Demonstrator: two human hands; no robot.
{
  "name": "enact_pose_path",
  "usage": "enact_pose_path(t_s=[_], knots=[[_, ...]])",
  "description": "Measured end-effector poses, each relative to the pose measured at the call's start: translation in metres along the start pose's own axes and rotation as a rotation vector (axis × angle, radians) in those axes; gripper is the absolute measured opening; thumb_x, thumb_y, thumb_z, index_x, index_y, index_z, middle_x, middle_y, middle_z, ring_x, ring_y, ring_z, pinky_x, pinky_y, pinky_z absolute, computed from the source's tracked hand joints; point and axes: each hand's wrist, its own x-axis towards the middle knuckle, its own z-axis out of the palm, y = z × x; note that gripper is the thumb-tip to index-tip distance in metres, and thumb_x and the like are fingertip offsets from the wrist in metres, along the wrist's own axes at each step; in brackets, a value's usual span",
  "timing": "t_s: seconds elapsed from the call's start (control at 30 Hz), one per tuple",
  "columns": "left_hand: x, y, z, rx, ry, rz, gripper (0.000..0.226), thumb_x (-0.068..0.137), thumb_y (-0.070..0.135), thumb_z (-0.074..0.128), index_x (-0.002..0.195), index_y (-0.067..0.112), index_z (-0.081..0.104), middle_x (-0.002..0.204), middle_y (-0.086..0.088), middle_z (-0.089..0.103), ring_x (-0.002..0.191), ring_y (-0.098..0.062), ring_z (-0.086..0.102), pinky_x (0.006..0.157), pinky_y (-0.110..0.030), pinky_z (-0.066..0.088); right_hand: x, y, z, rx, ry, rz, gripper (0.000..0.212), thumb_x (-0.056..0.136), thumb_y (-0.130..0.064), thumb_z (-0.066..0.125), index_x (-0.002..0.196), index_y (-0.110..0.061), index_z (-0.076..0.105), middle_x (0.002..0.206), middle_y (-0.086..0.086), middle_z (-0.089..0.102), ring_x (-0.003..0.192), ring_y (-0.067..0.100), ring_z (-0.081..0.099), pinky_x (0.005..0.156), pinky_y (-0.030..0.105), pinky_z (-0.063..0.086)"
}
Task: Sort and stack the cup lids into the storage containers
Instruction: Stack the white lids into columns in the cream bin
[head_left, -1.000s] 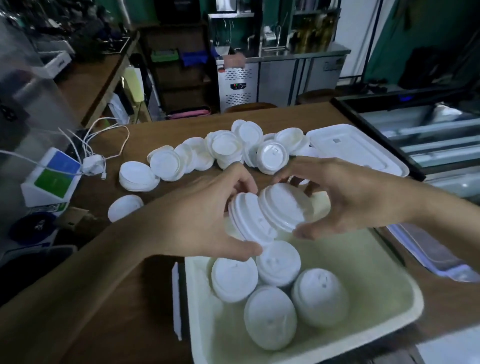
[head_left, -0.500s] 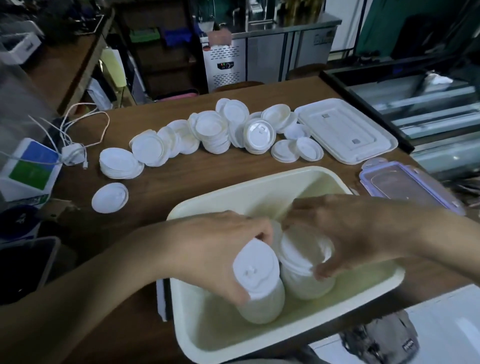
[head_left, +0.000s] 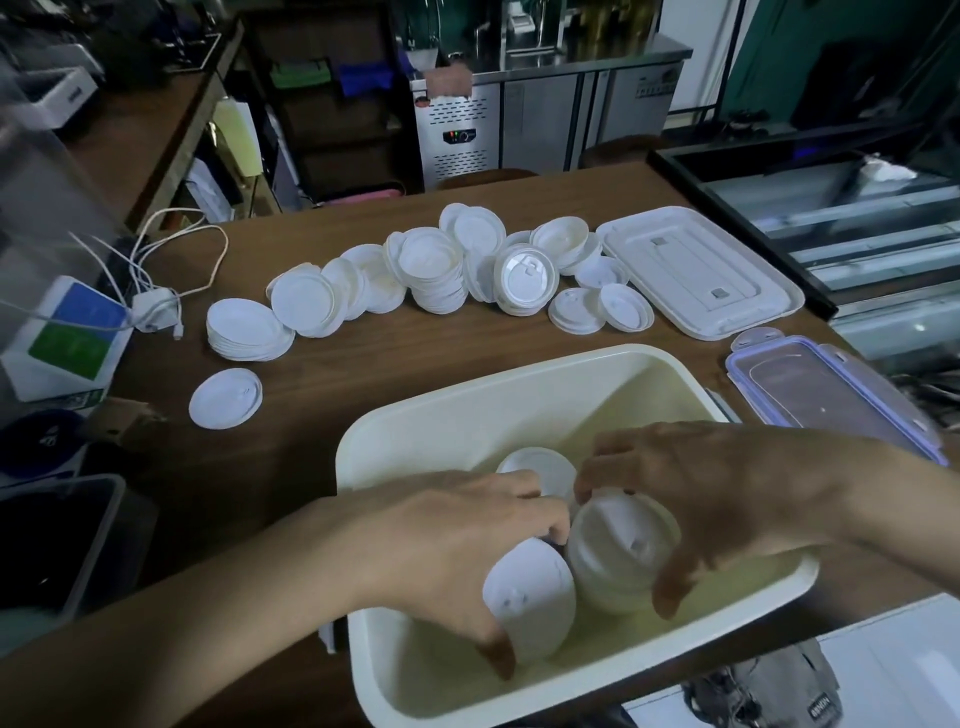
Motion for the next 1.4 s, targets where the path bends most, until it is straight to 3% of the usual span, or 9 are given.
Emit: enact_pose_path(t_s=[0.23, 0.5, 0.67, 0.97, 1.27, 1.4], knots=[[0.000, -0.003, 0.004, 0.018, -0.008, -0.010, 0.060, 0.076, 0.052, 0.083, 0.123, 0.045, 0.047, 0.112, 0.019, 0.040, 0.108, -0.013, 0.051, 0.084, -0.044, 0.052, 0.005, -0.002, 0.005, -0.008, -0.035, -0.001, 0.070, 0.073, -0.054, 0.086, 0.128, -0.053, 0.042, 0.124, -0.028, 0.044, 0.120, 0.008, 0.050, 0.098, 0.035, 0.049], [0.006, -0.007, 0.005, 0.035, 0.000, 0.013, 0.063, 0.076, 0.051, 0.085, 0.126, 0.042, 0.050, 0.114, 0.018, 0.043, 0.100, -0.009, 0.047, 0.082, -0.040, 0.051, 0.016, -0.001, 0.012, -0.033, -0.032, 0.044, 0.082, 0.063, -0.057, 0.090, 0.127, -0.050, 0.041, 0.119, -0.027, 0.042, 0.101, 0.008, 0.051, 0.088, 0.032, 0.050], [0.010, -0.013, 0.005, -0.023, 0.002, 0.010, 0.058, 0.074, 0.047, 0.088, 0.120, 0.040, 0.053, 0.109, 0.018, 0.043, 0.095, -0.002, 0.037, 0.079, -0.027, 0.043, 0.017, 0.003, 0.013, -0.017, -0.023, 0.049, 0.081, 0.059, -0.060, 0.090, 0.123, -0.052, 0.040, 0.112, -0.028, 0.041, 0.100, 0.009, 0.051, 0.078, 0.029, 0.043], [0.010, -0.014, 0.006, 0.076, 0.000, -0.016, 0.063, 0.075, 0.045, 0.087, 0.123, 0.039, 0.046, 0.115, 0.015, 0.042, 0.100, -0.015, 0.051, 0.081, -0.045, 0.051, 0.016, 0.004, 0.015, -0.062, 0.030, 0.103, 0.077, 0.060, -0.071, 0.084, 0.120, -0.050, 0.039, 0.113, -0.026, 0.044, 0.091, 0.009, 0.046, 0.072, 0.027, 0.037], [0.018, -0.018, 0.007, 0.082, 0.020, -0.003, 0.062, 0.072, 0.046, 0.089, 0.120, 0.039, 0.052, 0.111, 0.015, 0.047, 0.097, -0.014, 0.050, 0.081, -0.043, 0.051, 0.016, -0.005, 0.010, -0.041, 0.003, 0.153, 0.075, 0.063, -0.069, 0.084, 0.119, -0.048, 0.040, 0.110, -0.023, 0.043, 0.092, 0.008, 0.045, 0.064, 0.022, 0.031], [0.016, -0.028, 0.001, 0.002, 0.033, 0.001, 0.057, 0.072, 0.046, 0.089, 0.119, 0.042, 0.057, 0.111, 0.019, 0.050, 0.097, -0.005, 0.050, 0.083, -0.037, 0.051, 0.016, -0.008, 0.011, -0.042, 0.022, 0.162, 0.073, 0.066, -0.071, 0.081, 0.121, -0.047, 0.038, 0.110, -0.023, 0.040, 0.093, 0.008, 0.045, 0.063, 0.021, 0.031]])
